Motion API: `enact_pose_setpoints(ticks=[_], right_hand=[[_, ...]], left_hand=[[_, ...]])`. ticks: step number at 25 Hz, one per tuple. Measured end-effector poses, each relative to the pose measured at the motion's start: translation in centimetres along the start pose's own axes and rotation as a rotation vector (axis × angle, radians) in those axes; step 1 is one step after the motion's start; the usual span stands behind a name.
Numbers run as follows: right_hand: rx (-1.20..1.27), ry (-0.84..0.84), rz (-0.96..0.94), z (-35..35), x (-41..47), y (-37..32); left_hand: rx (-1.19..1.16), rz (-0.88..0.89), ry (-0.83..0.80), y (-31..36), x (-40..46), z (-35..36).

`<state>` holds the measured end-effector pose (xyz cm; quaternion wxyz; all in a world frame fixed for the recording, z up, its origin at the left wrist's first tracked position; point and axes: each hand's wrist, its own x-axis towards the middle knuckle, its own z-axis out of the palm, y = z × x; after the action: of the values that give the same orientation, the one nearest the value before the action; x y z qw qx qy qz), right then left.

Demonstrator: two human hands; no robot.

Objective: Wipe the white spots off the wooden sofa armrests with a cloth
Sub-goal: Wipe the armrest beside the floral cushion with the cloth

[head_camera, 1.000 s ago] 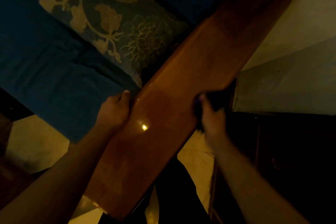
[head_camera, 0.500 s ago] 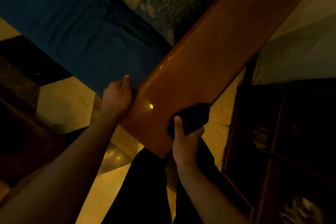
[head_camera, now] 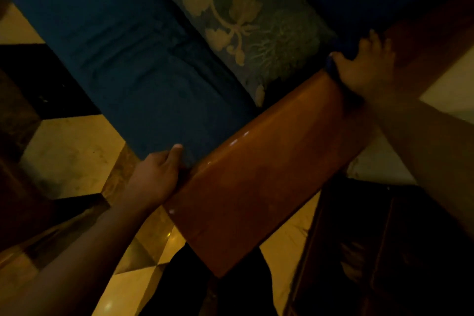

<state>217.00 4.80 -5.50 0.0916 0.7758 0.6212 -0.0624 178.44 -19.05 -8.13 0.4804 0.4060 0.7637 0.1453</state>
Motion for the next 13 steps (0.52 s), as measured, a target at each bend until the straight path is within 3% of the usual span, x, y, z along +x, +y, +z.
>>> enact_pose_setpoints(ticks=[3,6,9,11,13], right_hand=[[-0.141,-0.097,-0.234,-1.1,-2.4,-4.2],[-0.138,-0.317,-0.682,0.1,-13.4,-13.1],[-0.074,-0.391,-1.026,2.7,-25.9,-19.8],[-0.020,-0.430,-1.205,3.1,-27.2,-18.2],[-0.060,-0.407,-1.161,2.1,-21.6,-15.5]], left_hand=[[0.016,0.017,-0.024,0.7,0.5,-0.3],[0.045,-0.077,-0.062,1.1,-0.6,-1.2],[-0.051,-0.172,-0.027,0.6,-1.6,-2.2],[-0.258,-0.332,0.010,-0.9,-2.3,-3.0],[-0.604,-0.539,-0.051,-2.6,-3.8,-3.8]])
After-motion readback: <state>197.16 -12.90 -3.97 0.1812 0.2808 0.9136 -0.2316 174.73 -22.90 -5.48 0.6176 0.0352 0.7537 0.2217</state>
